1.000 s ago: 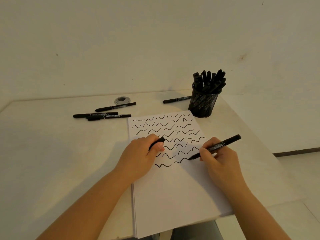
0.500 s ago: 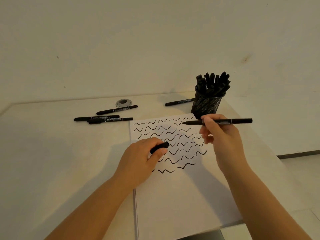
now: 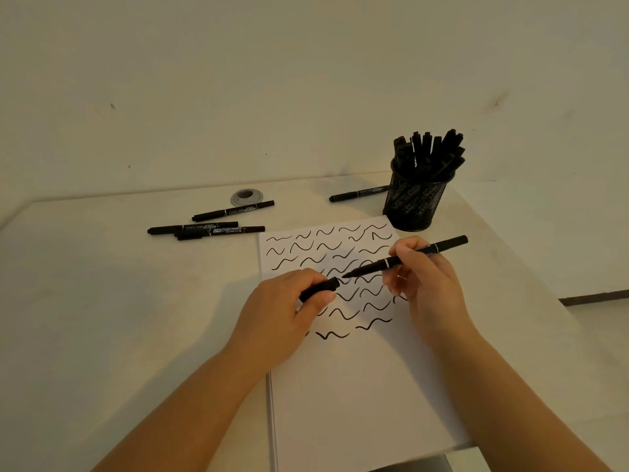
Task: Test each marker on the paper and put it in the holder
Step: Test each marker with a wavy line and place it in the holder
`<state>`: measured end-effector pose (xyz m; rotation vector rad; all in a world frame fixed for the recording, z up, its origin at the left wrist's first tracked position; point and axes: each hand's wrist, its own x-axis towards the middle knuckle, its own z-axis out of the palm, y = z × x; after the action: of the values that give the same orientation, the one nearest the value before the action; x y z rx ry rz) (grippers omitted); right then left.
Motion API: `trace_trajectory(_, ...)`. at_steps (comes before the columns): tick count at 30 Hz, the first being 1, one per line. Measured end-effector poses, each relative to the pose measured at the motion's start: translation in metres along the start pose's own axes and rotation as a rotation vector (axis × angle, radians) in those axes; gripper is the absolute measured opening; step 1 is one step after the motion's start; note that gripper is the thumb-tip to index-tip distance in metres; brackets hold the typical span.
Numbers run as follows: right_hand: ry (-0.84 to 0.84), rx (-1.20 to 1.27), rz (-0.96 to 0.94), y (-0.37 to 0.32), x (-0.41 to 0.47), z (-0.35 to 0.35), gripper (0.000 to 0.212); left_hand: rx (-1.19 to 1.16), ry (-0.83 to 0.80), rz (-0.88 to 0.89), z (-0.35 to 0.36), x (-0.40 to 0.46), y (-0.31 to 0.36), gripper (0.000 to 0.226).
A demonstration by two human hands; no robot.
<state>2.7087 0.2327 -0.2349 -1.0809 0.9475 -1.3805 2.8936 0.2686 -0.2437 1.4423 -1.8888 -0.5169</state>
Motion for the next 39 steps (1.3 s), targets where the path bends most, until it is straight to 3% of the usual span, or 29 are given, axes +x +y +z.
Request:
trace_trajectory(15, -0.257, -0.239, -0.008, 0.004, -0.008, 0.007, 0.012, -0.009, -0.013, 0.037, 0.002, -0.001, 0.003, 0.017)
trace_trajectory(19, -0.293, -0.196, -0.001, 0.003, -0.008, 0.006, 0.009, -0.061, -0.006, 0.035, 0.003, -0.001, 0.006, 0.026)
trace_trajectory(29, -0.362, -0.133, 0.029, 0.008, -0.003, 0.003, 0.012, -0.133, -0.027, 0.029, 0.010, -0.001, 0.010, 0.018)
trace_trajectory(35, -0.331, -0.139, 0.001, 0.009, -0.007, 0.007, 0.006, -0.146, -0.002, 0.020, 0.009, 0.000, 0.007, 0.019)
trace_trajectory(39, -0.011, -0.622, -0.165, 0.010, -0.010, 0.015, 0.024, -0.158, 0.105, -0.037, 0.007, 0.002, 0.003, 0.024)
